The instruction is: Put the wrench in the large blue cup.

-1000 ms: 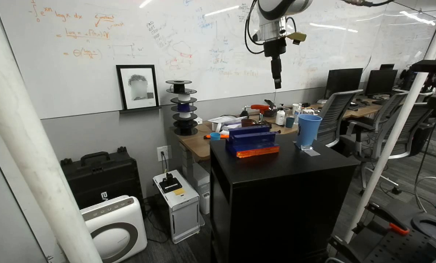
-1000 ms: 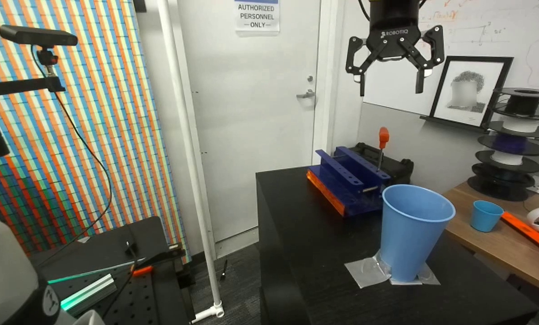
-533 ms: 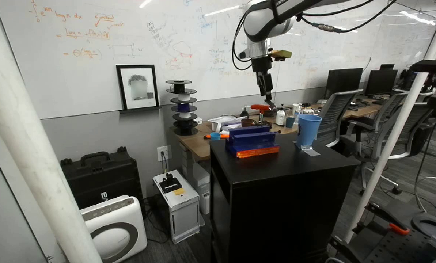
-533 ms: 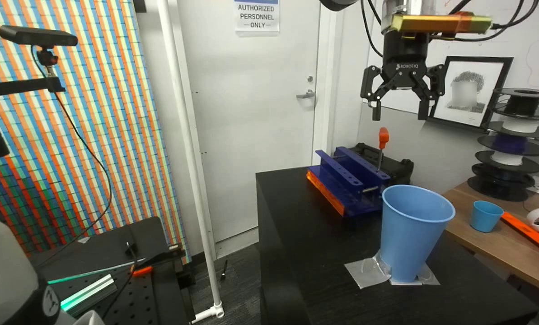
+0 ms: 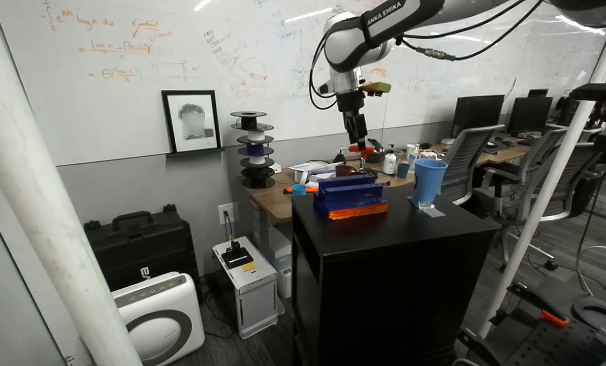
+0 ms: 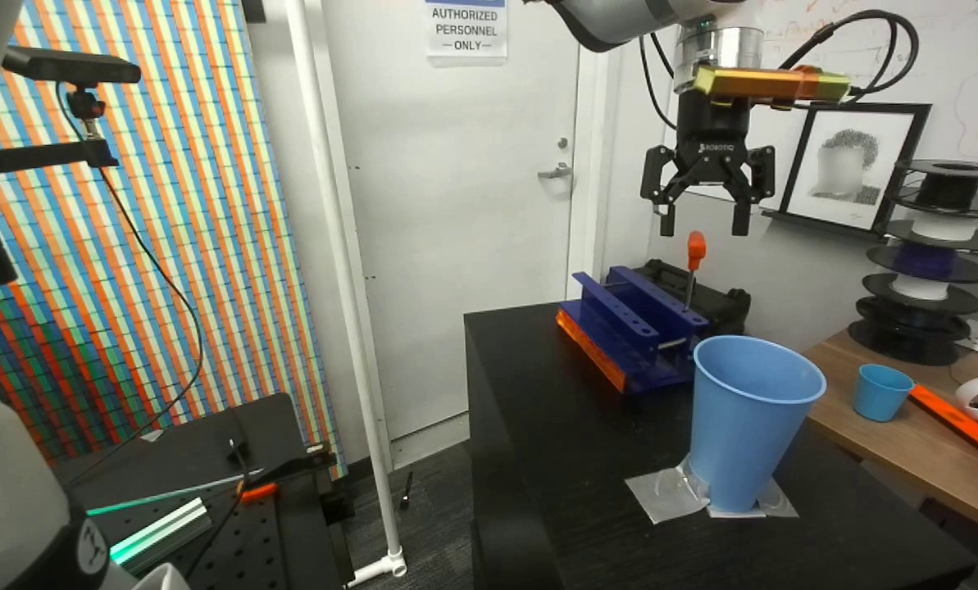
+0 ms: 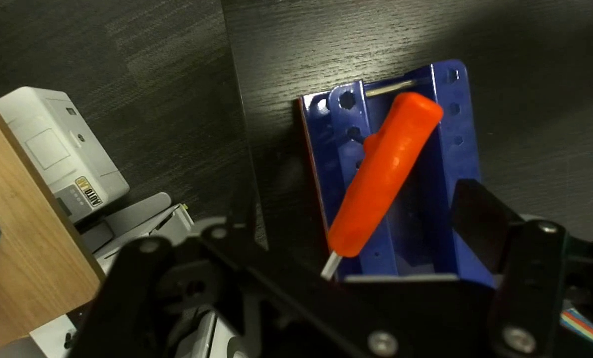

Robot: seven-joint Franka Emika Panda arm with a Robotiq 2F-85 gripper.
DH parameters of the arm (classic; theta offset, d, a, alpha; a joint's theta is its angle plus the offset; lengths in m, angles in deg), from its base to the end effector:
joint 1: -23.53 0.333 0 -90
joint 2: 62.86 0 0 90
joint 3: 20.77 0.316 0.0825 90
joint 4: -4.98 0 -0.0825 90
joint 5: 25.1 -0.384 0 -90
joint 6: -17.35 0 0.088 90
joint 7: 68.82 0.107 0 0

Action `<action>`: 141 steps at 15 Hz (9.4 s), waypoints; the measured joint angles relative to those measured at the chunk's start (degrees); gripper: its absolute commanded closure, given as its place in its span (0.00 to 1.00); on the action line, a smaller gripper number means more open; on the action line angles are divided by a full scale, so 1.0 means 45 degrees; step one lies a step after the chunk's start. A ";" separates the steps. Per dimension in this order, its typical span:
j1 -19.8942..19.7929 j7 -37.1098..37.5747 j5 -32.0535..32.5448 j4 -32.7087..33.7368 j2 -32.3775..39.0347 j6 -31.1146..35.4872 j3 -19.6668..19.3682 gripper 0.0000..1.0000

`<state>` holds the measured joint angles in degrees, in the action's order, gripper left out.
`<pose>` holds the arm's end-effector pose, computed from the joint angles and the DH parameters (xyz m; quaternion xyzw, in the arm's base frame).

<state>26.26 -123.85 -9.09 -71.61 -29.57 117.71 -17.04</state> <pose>0.7008 0.0452 0.3818 0.8337 0.5336 -0.1223 0.0725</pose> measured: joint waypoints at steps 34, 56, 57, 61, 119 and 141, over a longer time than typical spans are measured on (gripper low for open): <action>0.0267 1.1632 -0.2421 -0.2755 -0.2767 -0.0073 -0.0032 0.00; -0.0247 2.1743 -0.4917 -0.5780 -0.3103 0.8189 -0.1590 0.51; -0.0089 2.2497 -0.4643 -0.5822 -0.2977 0.8673 -0.1725 0.28; 0.0898 2.6193 -0.2765 -0.6019 -0.2601 1.0029 -0.2715 0.02; 0.0633 2.3739 0.1054 -0.8563 -0.4851 0.9429 -0.1313 0.91; -0.1753 2.4682 0.0972 -0.9996 -0.9982 0.4712 -0.0998 0.91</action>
<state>18.38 -12.78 -4.72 -116.59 -74.49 138.92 -21.53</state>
